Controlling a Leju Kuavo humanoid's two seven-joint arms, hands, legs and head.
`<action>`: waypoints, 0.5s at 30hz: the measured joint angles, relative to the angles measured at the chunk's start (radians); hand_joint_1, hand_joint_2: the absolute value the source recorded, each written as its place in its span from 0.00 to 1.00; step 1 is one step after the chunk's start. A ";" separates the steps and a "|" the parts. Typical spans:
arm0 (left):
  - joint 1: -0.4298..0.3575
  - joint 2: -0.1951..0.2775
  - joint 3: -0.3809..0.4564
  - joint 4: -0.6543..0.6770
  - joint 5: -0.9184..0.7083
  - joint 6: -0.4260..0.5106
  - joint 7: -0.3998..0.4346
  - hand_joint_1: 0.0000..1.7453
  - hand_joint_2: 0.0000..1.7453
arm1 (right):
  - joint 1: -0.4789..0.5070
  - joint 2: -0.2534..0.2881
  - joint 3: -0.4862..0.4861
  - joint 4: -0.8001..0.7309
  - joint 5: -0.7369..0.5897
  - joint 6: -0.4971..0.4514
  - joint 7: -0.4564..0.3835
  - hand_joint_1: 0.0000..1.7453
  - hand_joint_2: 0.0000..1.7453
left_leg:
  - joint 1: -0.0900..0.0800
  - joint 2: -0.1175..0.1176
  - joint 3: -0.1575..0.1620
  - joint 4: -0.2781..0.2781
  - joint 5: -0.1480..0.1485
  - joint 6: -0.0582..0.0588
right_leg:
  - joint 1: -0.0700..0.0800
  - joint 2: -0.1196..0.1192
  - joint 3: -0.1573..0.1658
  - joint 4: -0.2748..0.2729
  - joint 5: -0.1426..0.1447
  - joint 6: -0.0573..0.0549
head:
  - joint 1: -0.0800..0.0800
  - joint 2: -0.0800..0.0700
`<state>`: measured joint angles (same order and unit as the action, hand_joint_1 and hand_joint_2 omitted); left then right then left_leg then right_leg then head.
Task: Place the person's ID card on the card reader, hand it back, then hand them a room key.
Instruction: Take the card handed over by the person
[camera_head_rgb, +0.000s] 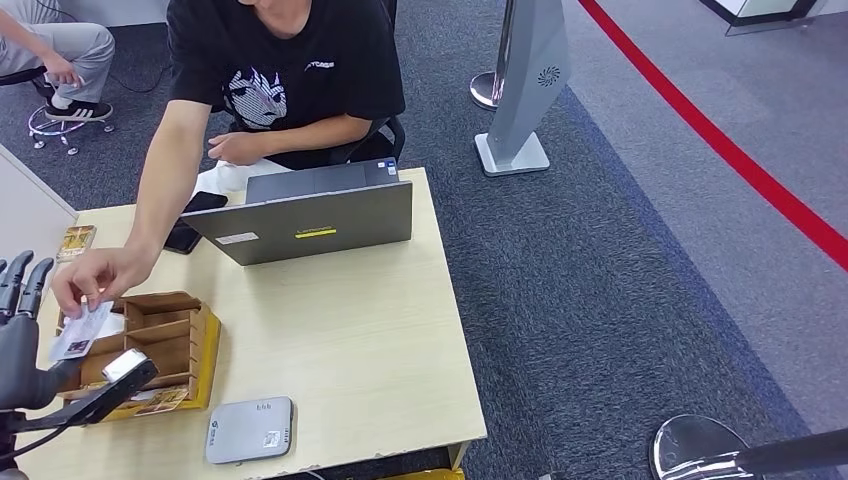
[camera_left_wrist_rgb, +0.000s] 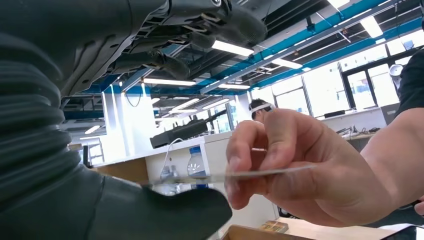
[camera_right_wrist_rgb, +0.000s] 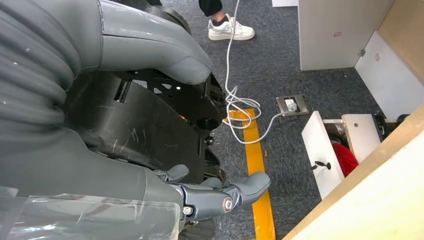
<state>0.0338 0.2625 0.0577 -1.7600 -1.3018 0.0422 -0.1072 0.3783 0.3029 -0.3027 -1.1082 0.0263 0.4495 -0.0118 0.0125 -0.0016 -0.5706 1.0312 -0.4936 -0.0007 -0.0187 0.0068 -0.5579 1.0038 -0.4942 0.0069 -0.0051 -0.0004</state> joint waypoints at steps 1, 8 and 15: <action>0.001 0.001 0.000 0.000 0.000 0.001 0.000 1.00 1.00 | 0.000 0.000 0.000 0.000 -0.001 0.000 0.000 0.00 1.00 | 0.000 0.000 0.000 0.000 0.000 0.000 | 0.000 0.000 0.000 0.000 0.000 0.000 | 0.000 0.000; 0.010 0.003 -0.003 0.000 0.007 0.003 0.000 1.00 1.00 | 0.001 0.000 -0.001 0.000 -0.005 -0.004 0.001 0.00 1.00 | 0.000 0.000 0.000 0.000 0.000 0.000 | 0.000 0.000 0.000 0.000 0.000 0.000 | 0.000 0.000; 0.013 0.004 -0.003 -0.002 0.010 0.009 0.000 1.00 1.00 | 0.002 0.000 0.000 0.000 -0.024 -0.014 0.009 0.00 1.00 | 0.000 0.000 0.000 0.000 0.000 0.000 | 0.000 0.000 0.000 0.000 0.000 0.000 | 0.000 0.000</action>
<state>0.0471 0.2661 0.0546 -1.7625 -1.2921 0.0514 -0.1077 0.3807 0.3029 -0.3030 -1.1083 0.0019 0.4353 -0.0031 0.0124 -0.0016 -0.5708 1.0312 -0.4936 -0.0007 -0.0188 0.0068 -0.5579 1.0038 -0.4942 0.0069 -0.0050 -0.0004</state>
